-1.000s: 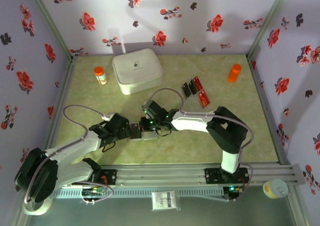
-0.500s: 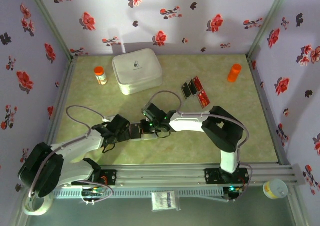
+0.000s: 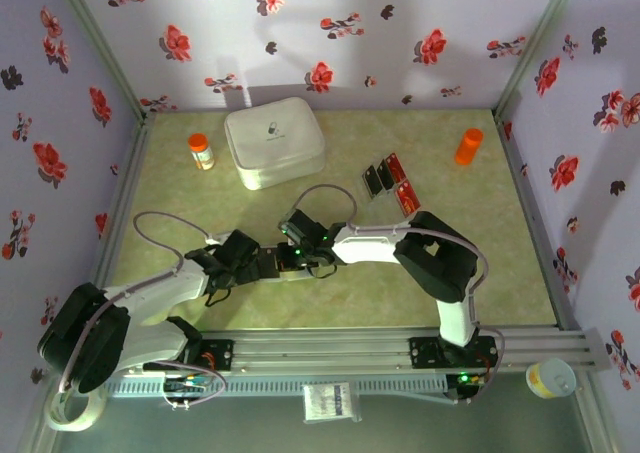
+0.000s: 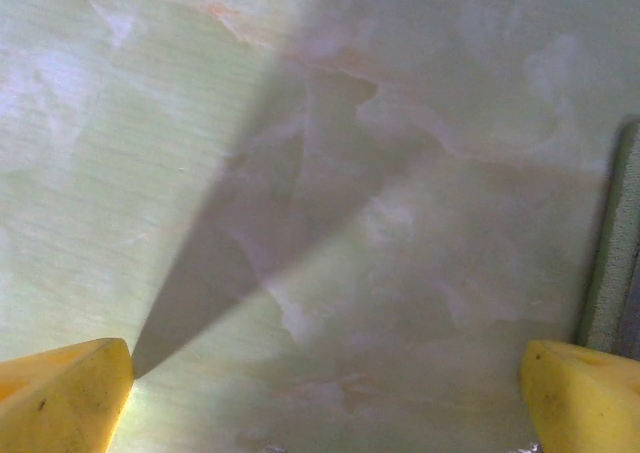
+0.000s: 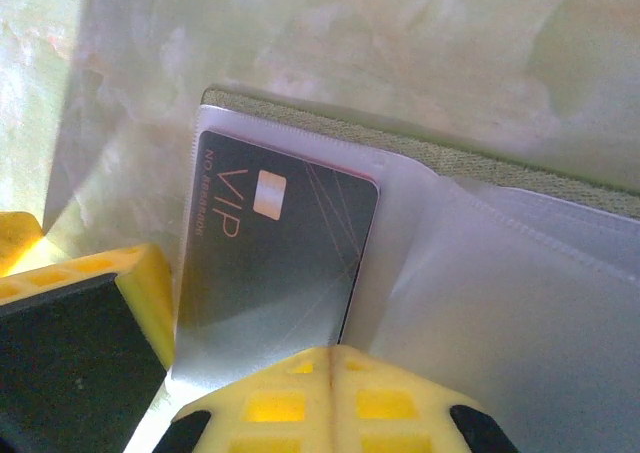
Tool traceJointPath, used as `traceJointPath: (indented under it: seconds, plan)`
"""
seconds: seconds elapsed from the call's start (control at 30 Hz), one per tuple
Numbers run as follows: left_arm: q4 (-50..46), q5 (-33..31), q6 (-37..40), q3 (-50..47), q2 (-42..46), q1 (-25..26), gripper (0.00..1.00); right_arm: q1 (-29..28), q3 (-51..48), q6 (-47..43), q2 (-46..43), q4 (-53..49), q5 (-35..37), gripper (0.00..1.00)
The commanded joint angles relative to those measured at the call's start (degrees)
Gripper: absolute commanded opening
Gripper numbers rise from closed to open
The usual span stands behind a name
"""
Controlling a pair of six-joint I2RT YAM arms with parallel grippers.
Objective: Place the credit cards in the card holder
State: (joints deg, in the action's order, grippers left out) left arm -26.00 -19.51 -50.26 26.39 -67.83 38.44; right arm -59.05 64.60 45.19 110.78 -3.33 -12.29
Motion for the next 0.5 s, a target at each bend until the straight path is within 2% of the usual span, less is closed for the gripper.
traceJointPath:
  seconds: [0.0, 0.37, 0.47]
  plan:
    - [0.59, 0.36, 0.21, -0.77, -0.56, -0.43, 1.00, -1.23, 1.26, 0.60, 2.22, -1.02, -1.38, 0.00]
    - [-2.94, 0.18, 0.69, 1.48, 3.91, -0.55, 1.00, -0.05, 1.10, -0.57, -3.63, -2.78, -0.85, 0.00]
    - [-4.71, -0.18, 0.86, 2.38, 6.03, -0.84, 1.00, 0.61, 1.06, -1.06, -5.67, -3.56, -0.54, 0.04]
